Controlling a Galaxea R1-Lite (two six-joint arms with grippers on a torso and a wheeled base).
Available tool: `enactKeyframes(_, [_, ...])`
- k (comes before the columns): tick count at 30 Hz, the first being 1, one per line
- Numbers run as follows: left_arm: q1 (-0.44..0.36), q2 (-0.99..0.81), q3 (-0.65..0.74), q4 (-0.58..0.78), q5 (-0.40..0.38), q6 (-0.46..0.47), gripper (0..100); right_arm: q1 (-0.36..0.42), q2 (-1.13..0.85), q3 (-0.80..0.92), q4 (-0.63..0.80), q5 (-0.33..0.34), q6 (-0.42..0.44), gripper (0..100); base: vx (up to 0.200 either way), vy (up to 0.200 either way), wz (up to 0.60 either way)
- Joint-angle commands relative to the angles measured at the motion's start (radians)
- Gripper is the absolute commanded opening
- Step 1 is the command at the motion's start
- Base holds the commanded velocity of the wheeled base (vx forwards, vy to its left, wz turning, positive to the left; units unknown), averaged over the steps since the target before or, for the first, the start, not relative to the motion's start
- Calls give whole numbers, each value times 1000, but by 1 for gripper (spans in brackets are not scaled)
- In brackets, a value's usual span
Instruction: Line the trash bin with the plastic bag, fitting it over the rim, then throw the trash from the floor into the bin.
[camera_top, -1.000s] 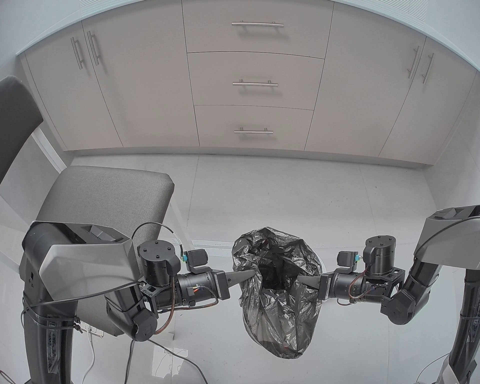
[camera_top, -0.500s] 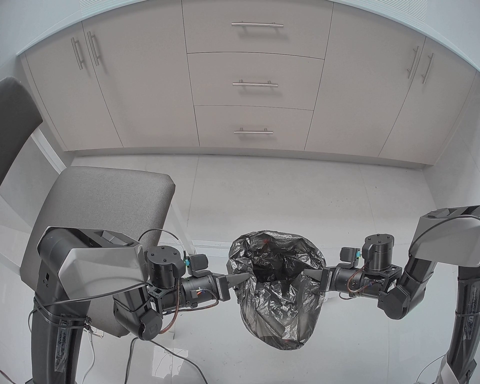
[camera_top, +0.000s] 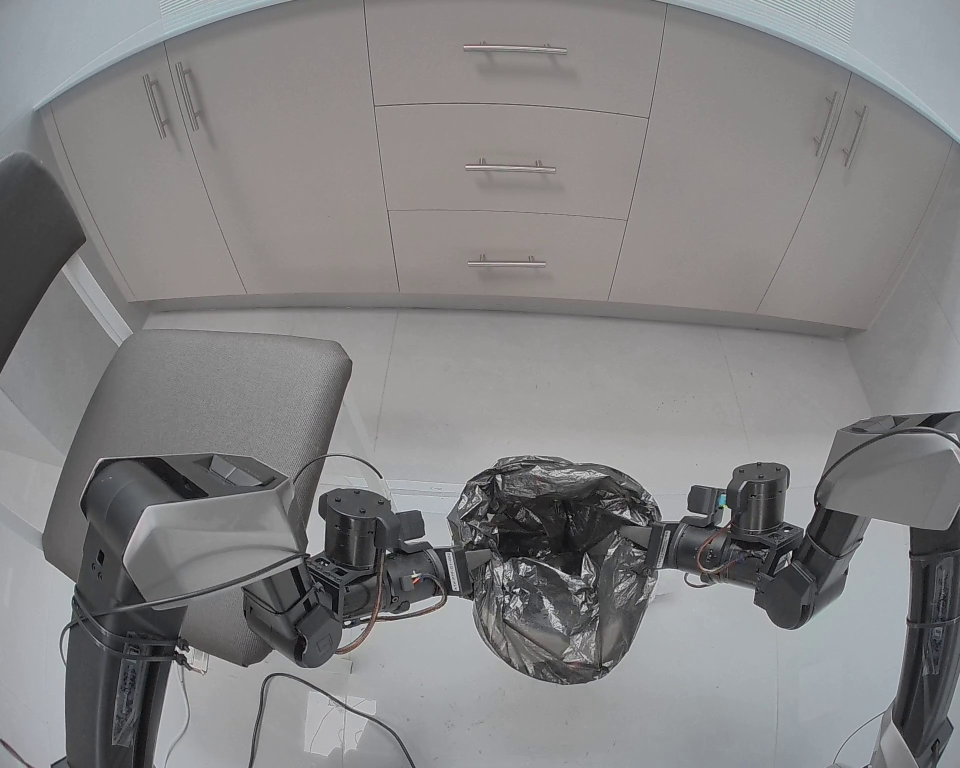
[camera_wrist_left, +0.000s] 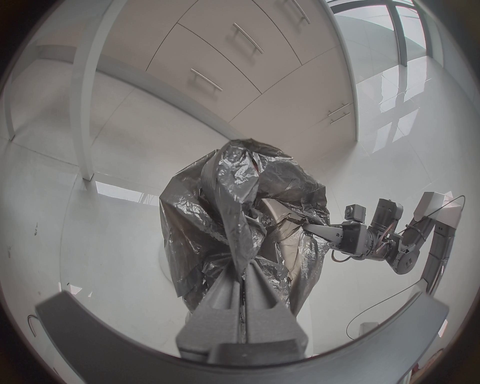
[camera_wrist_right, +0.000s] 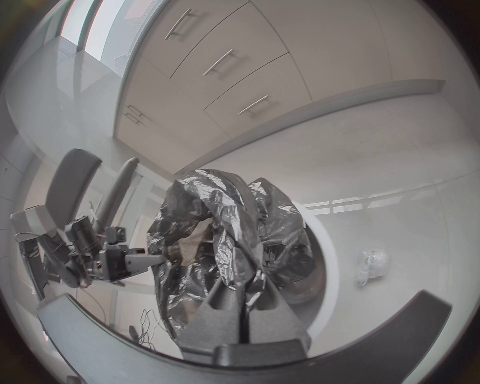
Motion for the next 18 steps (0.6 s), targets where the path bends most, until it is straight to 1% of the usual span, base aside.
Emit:
enactKeyframes(1, [-16,-17,-10,3,16,0,0,-11,19,-21,0,-17,-1,0,0,0,0])
enactKeyframes(4, [-28,-26,-10,13,39,0,0,-13,19,-22,0,-20,-2,0,0,0,0])
enactKeyframes(5, [-49,-43,-10,33,71,0,0,-16,16,-22,0,-20,-2,0,0,0,0])
enactKeyframes(10, [-102,-76,-21,97,156,2,0,-16,13,-22,0,-22,-4,0,0,0,0])
enactKeyframes(14, [-128,-81,-45,154,266,60,0,-19,13,-25,0,-42,-12,0,0,0,0])
enactKeyframes(15, [-137,-76,-54,161,329,103,0,-19,13,-27,0,-60,-21,0,0,0,0])
enactKeyframes(16, [-140,-76,-54,163,340,108,0,-19,13,-27,0,-63,-24,0,0,0,0])
enactKeyframes(17, [-157,-75,-56,160,376,123,0,-19,11,-27,0,-74,-38,0,0,0,0])
enactKeyframes(18, [-166,-75,-56,161,381,121,0,-19,11,-27,0,-75,-47,0,0,0,0])
